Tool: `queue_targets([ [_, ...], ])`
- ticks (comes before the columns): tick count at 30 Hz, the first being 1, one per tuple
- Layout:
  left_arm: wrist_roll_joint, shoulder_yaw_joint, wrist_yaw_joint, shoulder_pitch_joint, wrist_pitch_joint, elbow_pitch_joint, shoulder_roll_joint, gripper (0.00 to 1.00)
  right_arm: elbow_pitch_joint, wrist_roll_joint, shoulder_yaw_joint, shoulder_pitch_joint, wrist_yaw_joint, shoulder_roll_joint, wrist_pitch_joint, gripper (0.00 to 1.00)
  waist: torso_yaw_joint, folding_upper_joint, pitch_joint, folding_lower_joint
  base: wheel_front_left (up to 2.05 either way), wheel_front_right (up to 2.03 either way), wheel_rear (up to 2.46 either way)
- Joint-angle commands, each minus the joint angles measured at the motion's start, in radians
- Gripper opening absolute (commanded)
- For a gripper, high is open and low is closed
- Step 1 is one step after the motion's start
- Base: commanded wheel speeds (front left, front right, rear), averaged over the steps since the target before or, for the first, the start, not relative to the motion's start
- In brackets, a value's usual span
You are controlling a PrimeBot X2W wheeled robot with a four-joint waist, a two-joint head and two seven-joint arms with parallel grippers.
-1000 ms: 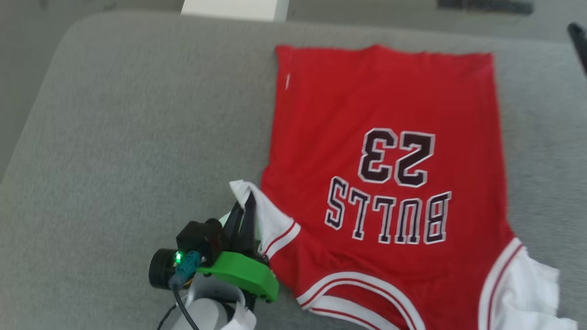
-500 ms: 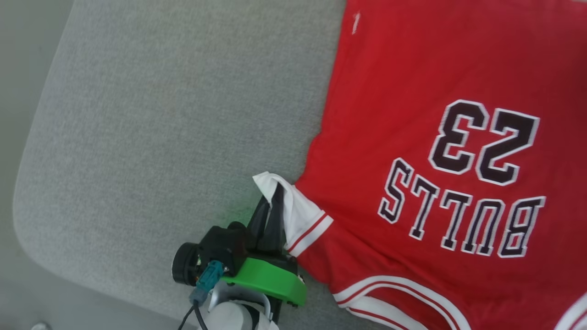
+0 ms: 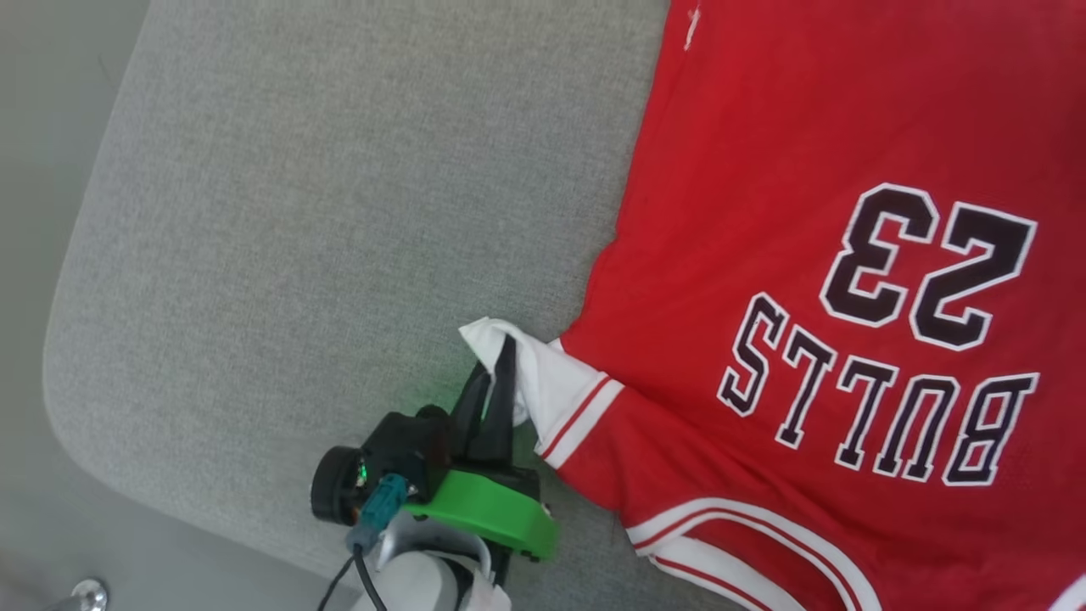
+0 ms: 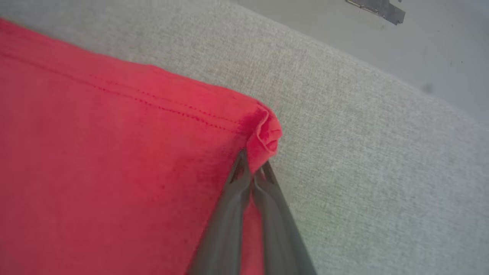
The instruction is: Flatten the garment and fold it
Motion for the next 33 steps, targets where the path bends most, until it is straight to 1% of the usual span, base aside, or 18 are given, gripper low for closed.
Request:
queue_targets([
  [1,-0.006,0.009,0.007,-0.018,0.005,0.007,0.015,0.00,0.012,0.010,-0.009,0.026,-0.001,0.019,-0.030,0.00,-0.061,0.0000,-0.084,-0.0001,0.00,0.00,0.00],
  [5,-0.019,0.028,0.007,-0.009,0.015,0.021,0.040,0.00,-0.023,0.046,-0.021,0.036,-0.001,0.033,-0.118,0.00,-0.121,0.0000,-0.180,-0.0001,0.00,0.00,0.00],
  [10,-0.043,0.048,0.012,0.025,0.044,0.041,0.069,0.00,-0.105,0.111,-0.003,0.134,-0.001,-0.008,-0.186,0.00,-0.207,0.0000,-0.296,-0.0001,0.00,0.00,0.00],
  [14,-0.069,0.066,0.016,0.062,0.062,0.054,0.087,0.00,-0.200,0.169,-0.029,0.300,-0.001,-0.016,-0.209,0.00,-0.282,0.0000,-0.373,-0.0001,0.00,0.00,0.00],
  [17,-0.086,0.072,0.017,0.087,0.074,0.063,0.097,0.00,-0.278,0.196,-0.081,0.467,-0.001,-0.004,-0.211,0.00,-0.325,0.0000,-0.420,-0.0001,0.00,0.00,0.00],
  [20,-0.099,0.079,0.019,0.110,0.080,0.069,0.105,0.00,-0.354,0.212,-0.126,0.647,-0.001,0.029,-0.201,0.00,-0.361,0.0000,-0.452,-0.0001,0.00,0.00,0.00],
  [23,-0.110,0.080,0.019,0.126,0.086,0.076,0.110,0.00,-0.415,0.215,-0.166,0.821,-0.001,0.091,-0.189,0.00,-0.380,0.0000,-0.478,-0.0001,0.00,0.00,0.00],
  [25,-0.116,0.079,0.019,0.135,0.089,0.079,0.109,0.00,-0.438,0.218,-0.185,0.923,-0.001,0.143,-0.176,0.00,-0.385,0.0000,-0.488,-0.0001,0.00,0.00,0.00],
  [29,-0.128,0.075,0.014,0.145,0.092,0.094,0.107,0.00,-0.456,0.203,-0.168,1.104,-0.001,0.240,-0.147,0.00,-0.380,0.0000,-0.503,-0.0001,0.00,0.00,0.00],
  [33,-0.137,0.075,0.010,0.150,0.090,0.109,0.106,0.00,-0.453,0.211,-0.129,1.214,-0.001,0.315,-0.105,0.00,-0.374,0.0000,-0.510,-0.0001,0.00,0.00,0.00],
])
